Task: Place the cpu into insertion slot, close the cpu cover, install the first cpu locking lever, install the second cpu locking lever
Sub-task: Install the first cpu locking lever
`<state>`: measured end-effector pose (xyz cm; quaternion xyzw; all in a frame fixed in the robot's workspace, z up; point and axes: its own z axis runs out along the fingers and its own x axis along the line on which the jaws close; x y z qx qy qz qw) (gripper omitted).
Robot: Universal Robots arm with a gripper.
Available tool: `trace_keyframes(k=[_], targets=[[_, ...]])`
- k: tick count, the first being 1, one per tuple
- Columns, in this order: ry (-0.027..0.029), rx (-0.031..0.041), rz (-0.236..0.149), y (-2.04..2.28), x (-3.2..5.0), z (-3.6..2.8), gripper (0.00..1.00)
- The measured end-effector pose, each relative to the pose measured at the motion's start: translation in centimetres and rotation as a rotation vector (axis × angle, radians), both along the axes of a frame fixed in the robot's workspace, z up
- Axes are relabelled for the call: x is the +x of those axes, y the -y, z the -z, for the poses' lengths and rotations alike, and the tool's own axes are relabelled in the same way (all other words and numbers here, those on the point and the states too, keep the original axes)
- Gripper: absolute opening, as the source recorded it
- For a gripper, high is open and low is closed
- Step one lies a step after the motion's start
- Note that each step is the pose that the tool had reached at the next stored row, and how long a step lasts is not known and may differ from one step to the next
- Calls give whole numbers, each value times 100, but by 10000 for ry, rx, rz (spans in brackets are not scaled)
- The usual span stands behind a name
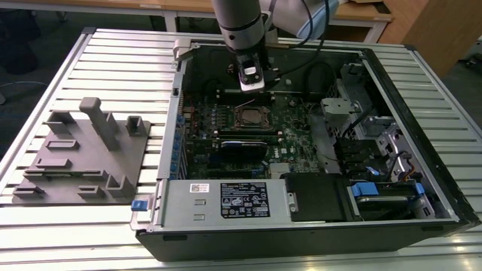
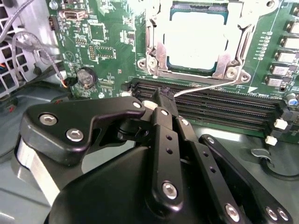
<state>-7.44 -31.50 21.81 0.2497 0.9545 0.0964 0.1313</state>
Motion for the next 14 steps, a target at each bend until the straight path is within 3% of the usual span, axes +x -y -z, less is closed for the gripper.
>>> trace_keyframes(k=[14], targets=[[1, 3, 308, -47, -39, 64, 10]])
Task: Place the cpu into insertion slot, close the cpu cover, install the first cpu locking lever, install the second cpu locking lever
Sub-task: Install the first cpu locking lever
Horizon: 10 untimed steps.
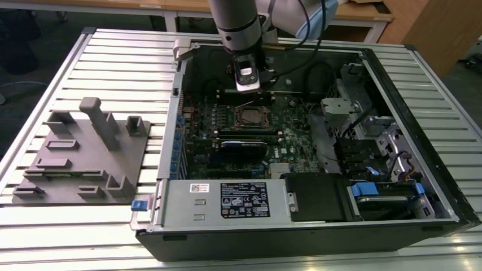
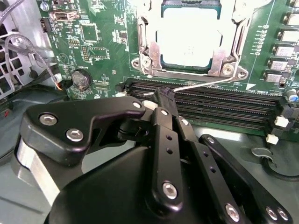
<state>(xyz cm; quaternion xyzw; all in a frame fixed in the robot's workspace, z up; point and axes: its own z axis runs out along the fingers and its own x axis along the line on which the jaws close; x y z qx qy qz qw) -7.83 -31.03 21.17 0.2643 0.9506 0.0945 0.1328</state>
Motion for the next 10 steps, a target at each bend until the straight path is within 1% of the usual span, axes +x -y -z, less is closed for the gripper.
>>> trace_keyframes(k=[4, 10], targets=[[-1, 0, 144, -16, -1, 34, 10], [0, 0, 289, -49, -11, 61, 10]])
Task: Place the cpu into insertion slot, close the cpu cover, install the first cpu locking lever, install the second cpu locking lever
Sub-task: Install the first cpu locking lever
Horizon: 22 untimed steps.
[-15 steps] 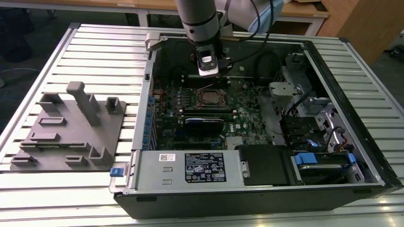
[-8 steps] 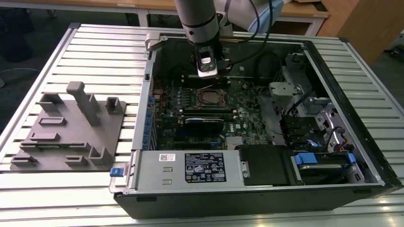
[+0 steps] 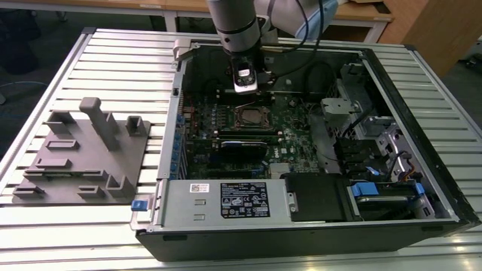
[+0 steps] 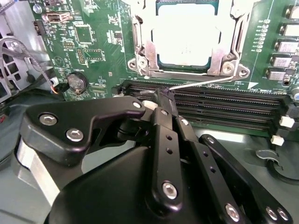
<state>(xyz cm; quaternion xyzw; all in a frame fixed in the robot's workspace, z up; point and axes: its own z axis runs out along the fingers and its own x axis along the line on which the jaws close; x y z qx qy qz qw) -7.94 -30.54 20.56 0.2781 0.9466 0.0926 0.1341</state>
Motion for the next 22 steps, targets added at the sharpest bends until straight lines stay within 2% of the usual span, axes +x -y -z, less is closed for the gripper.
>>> trace_keyframes(k=[5, 11, 15, 22], targets=[[2, 2, 48, -12, -4, 13, 10], [0, 1, 48, -13, -4, 74, 10], [2, -1, 49, -13, -4, 81, 10], [1, -43, 48, -13, -2, 120, 10]])
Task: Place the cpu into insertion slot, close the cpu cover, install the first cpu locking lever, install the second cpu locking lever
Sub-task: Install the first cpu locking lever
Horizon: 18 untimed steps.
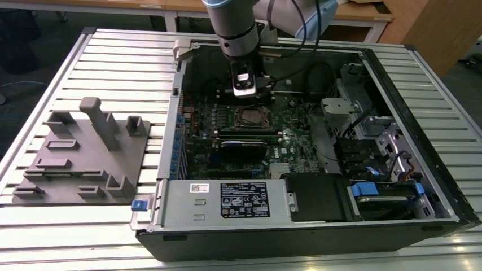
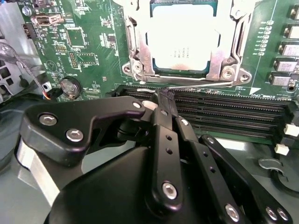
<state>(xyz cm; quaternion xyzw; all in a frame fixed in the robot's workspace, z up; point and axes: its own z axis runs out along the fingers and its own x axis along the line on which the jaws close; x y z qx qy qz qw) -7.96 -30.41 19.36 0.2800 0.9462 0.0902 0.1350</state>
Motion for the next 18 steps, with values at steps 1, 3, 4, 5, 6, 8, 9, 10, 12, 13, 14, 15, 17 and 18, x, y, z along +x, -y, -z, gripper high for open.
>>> trace_keyframes(k=[1, 3, 4, 5, 6, 8, 9, 10, 12, 13, 14, 15, 17, 18], targets=[[-1, -4, 0, 0, 0, 7, 10], [-1, -15, 0, 0, 0, 17, 10], [-1, -23, 1, 0, 1, 20, 10], [-2, -33, 2, 0, 3, 21, 10], [-1, -43, 2, 0, 5, 23, 10], [-1, -63, 1, 0, 7, 25, 10], [-1, -65, 1, 0, 6, 25, 10], [-1, -67, 0, 1, 7, 25, 10], [0, -66, 0, 0, 7, 26, 10], [0, -69, -1, 0, 9, 26, 10], [0, -72, -1, 1, 15, 26, 10], [0, -76, 0, 3, 21, 26, 10], [-2, -85, 0, 8, 31, 25, 10], [-2, -91, 0, 9, 32, 25, 10]])
